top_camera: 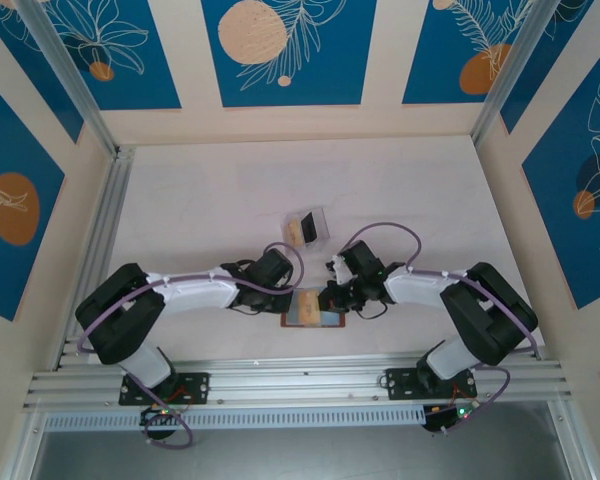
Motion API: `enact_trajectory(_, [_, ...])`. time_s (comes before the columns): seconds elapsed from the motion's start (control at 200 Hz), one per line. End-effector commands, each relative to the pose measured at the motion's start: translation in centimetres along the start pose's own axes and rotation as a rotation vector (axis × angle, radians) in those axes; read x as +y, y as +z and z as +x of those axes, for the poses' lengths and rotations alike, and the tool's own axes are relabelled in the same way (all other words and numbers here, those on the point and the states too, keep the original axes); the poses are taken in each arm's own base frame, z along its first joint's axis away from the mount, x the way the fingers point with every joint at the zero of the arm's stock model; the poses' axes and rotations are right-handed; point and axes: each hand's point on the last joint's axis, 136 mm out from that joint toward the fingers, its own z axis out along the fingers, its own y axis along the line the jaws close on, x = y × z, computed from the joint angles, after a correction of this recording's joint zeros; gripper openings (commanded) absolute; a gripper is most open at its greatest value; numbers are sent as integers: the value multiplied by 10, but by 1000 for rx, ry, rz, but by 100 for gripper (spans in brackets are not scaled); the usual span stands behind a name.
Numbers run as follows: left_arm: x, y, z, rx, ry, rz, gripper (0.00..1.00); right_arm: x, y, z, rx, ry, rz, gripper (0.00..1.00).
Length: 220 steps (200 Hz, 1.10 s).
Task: Put the credit cards into the card holder
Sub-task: Insert the credit card into the card slot.
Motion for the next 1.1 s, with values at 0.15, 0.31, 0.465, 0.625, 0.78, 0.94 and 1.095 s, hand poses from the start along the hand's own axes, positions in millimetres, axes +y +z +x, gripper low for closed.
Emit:
enact_trajectory(0.15, [28,11,23,63,-14,-78,0,-4,10,8,45,22,9,0])
enact_trajectory(0.31, [28,13,25,64,-22,-70,0,6,21,11,25,23,-3,0])
enact_trajectory(0.465, [28,14,27,66,-22,-70,0,12,28,12,10,35,-38,0])
enact_trajectory(0.625, [29,13,27,64,-25,-71,0,17,30,15,16,27,-53,14])
enact_trajectory(0.78, [33,12,29,58,-37,-83,0,21,19,15,28,-20,-27,25])
enact_trajectory(0.94, [39,12,32,55,-51,-100,0,18,-4,14,50,-14,28,34])
enact_trajectory(1.095, [41,13,34,57,-54,-103,0,10,-28,12,27,-31,127,35])
